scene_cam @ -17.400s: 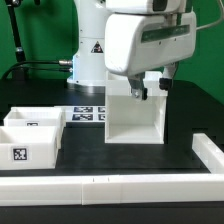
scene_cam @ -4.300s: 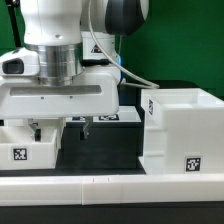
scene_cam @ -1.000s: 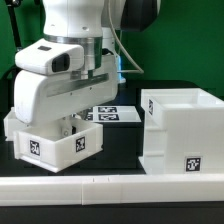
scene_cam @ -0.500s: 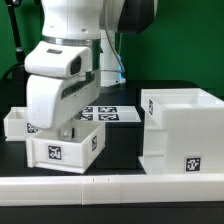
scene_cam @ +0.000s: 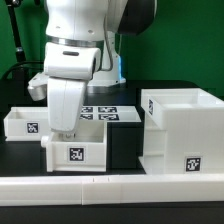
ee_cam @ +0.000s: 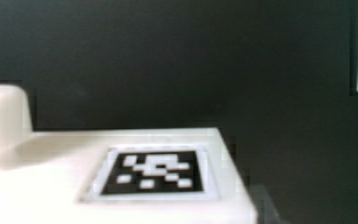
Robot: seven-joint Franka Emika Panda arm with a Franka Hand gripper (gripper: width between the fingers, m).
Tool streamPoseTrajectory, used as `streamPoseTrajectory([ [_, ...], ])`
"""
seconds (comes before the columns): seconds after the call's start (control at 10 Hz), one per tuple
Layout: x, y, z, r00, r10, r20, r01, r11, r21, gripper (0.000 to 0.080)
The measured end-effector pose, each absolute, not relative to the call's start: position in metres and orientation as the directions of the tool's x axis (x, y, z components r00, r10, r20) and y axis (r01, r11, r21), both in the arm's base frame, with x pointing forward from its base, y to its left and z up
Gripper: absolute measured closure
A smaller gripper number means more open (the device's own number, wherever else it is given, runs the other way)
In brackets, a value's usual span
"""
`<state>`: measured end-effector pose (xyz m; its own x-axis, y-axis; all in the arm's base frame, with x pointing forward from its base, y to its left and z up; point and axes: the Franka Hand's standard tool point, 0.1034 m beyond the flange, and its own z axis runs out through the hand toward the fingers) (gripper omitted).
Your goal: Assemble drawer
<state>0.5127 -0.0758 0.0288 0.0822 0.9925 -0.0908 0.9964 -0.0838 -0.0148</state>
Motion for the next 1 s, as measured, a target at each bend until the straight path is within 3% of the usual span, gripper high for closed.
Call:
streamPoseTrajectory([
  [0.3,0.514,-0.062,0.02,0.067,0.994,-0.082,0.997,-0.069,-0.022,0.0757],
  [0.6,0.521,-0.049,0.021,0.079,0.994,-0.075,0.997,-0.079,0.0,0.0757],
  [1.0,0.522,-0.05,0.021,0.027,0.997,-0.079,1.0,-0.027,-0.005,0.0757],
])
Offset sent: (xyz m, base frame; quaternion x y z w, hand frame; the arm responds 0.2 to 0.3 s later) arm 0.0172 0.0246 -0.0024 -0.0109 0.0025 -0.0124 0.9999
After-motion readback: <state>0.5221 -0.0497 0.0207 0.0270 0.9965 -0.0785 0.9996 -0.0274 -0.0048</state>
